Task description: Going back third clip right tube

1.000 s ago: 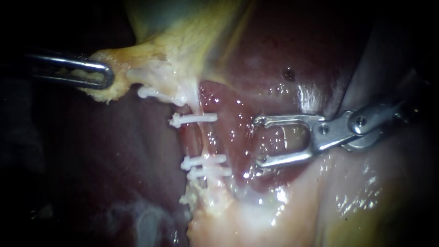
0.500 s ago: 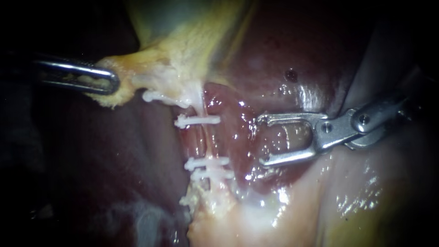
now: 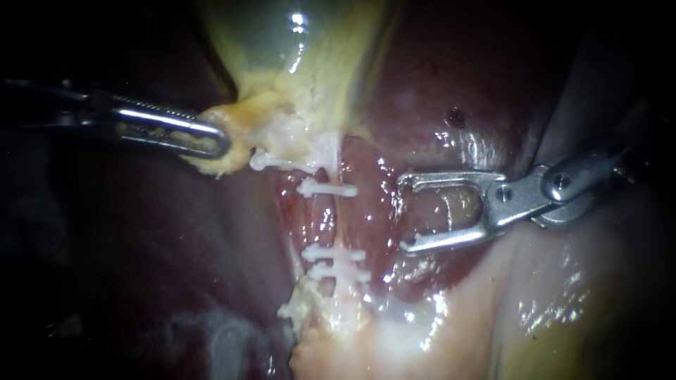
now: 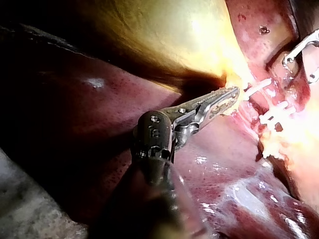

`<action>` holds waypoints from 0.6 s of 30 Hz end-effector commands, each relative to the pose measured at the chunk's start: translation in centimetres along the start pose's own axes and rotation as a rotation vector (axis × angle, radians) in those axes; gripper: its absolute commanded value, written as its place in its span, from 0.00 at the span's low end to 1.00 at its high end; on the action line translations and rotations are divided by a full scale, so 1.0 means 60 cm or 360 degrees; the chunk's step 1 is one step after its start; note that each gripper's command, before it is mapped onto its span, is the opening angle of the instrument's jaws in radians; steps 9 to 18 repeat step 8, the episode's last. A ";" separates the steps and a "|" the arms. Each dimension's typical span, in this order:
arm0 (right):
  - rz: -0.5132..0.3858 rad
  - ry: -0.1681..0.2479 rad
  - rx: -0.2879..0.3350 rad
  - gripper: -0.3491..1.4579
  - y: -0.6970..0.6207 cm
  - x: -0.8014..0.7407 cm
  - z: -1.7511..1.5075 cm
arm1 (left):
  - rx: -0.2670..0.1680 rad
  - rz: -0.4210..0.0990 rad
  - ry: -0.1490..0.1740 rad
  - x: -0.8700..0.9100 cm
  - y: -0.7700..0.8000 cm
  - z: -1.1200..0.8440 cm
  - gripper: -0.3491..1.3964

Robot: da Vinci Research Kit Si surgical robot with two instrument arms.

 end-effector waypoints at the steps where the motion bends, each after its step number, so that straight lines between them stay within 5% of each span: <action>1: 0.0001 0.0000 0.0000 0.47 0.0000 0.0000 0.0001 | 0.0000 0.0000 0.0000 -0.0001 -0.0001 0.0000 0.00; 18: 0.0002 0.0001 0.0000 0.47 0.0000 0.0002 0.0000 | -0.0007 0.0001 -0.0003 -0.0003 0.0000 -0.0005 0.00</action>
